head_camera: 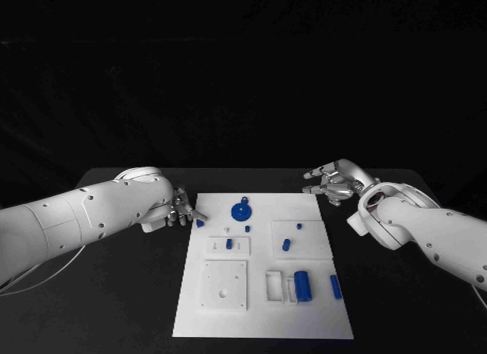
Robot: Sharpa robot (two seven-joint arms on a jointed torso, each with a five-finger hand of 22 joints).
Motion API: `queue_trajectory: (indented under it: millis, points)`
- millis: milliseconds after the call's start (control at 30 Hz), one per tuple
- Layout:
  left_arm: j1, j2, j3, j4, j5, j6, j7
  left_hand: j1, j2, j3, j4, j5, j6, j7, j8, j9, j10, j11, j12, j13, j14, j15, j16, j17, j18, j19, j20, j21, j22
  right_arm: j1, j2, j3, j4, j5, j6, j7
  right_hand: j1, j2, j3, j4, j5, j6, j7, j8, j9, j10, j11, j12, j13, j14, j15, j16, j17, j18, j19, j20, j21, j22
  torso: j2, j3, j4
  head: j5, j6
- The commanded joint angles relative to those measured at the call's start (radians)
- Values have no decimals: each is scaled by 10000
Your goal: Assemble the parts on the task board
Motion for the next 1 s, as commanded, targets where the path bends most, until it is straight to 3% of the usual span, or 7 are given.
queue_trajectory:
  millis: [33, 233, 367, 400, 633, 1000]
  points:
    - [-17, 52, -22, 12, 87, 429, 134, 110, 105, -3, -165, -57, -38, 4, -10, -25, -13, 69, 3, 18, -35, 29, -45, 20, -150, 23, 8, -60, 195, -9, 7, 4, 10, -91, 127, 80, -74, -8, -71, 0, 40, 30, 21, -13, 10, -23, -11, -6, 1, 50, -17, -41, 9, 107, 304, -1, 25, 772, -9, 0, 13, -13, -16]
    - [-55, 103, -90, -56, 62, 553, 131, 349, 353, -15, -609, -51, -34, 12, 3, -43, -38, 67, 24, 30, -54, 34, -48, 26, -150, 16, 16, -74, 196, -11, 3, 4, 13, -91, 126, 78, -74, -8, -71, 0, 40, 30, 21, -13, 10, -23, -11, -6, 1, 50, -17, -41, 9, 107, 304, -1, 25, 772, -9, -1, 9, -23, -17]
    - [-107, 147, -118, -124, 55, 522, 125, 394, 716, -193, -997, -48, -32, 15, 19, -65, -57, 62, 64, 47, -48, 30, -44, 29, -150, 28, 14, -84, 197, -12, -1, 5, 14, -91, 125, 77, -74, -8, -71, 0, 40, 30, 21, -13, 10, -23, -11, -6, 1, 50, -17, -41, 9, 107, 304, -1, 25, 772, -5, -3, 11, -40, -17]
    - [-130, 165, -123, -154, 54, 500, 122, 390, 909, -206, -1041, -47, -22, 11, 28, -70, -59, 57, 74, 50, -45, 29, -42, 30, -150, 33, 13, -86, 198, -13, -1, 5, 15, -91, 125, 77, -74, -8, -71, 0, 40, 30, 21, -13, 10, -23, -11, -6, 1, 50, -17, -41, 9, 107, 304, -1, 25, 772, -5, -4, 8, -46, -23]
    - [-194, 227, -132, -291, 78, 403, 108, 487, 1606, -518, -1088, -47, -29, 19, 15, -112, -58, 51, 103, 56, -23, 22, -24, 39, -150, 59, 3, -76, 200, -17, -3, 5, 14, -91, 123, 77, -52, 17, -90, 14, 32, 35, 20, -13, 10, -4, -12, 17, 22, 60, -18, -22, 28, 106, 308, -2, 40, 774, -11, 1, 2, -51, -39]
    - [-271, 325, -136, -514, 271, 437, 113, 644, 1952, -725, -1165, -39, -184, 75, -66, -186, -80, 66, 130, 66, -23, 33, -15, 43, -150, 55, 10, -67, 202, -28, -12, 5, 17, -92, 131, 71, -52, 17, -90, 14, 32, 35, 20, -13, 10, -4, -12, 17, 22, 60, -18, -22, 28, 106, 308, -2, 40, 774, -16, 4, 0, -62, -37]
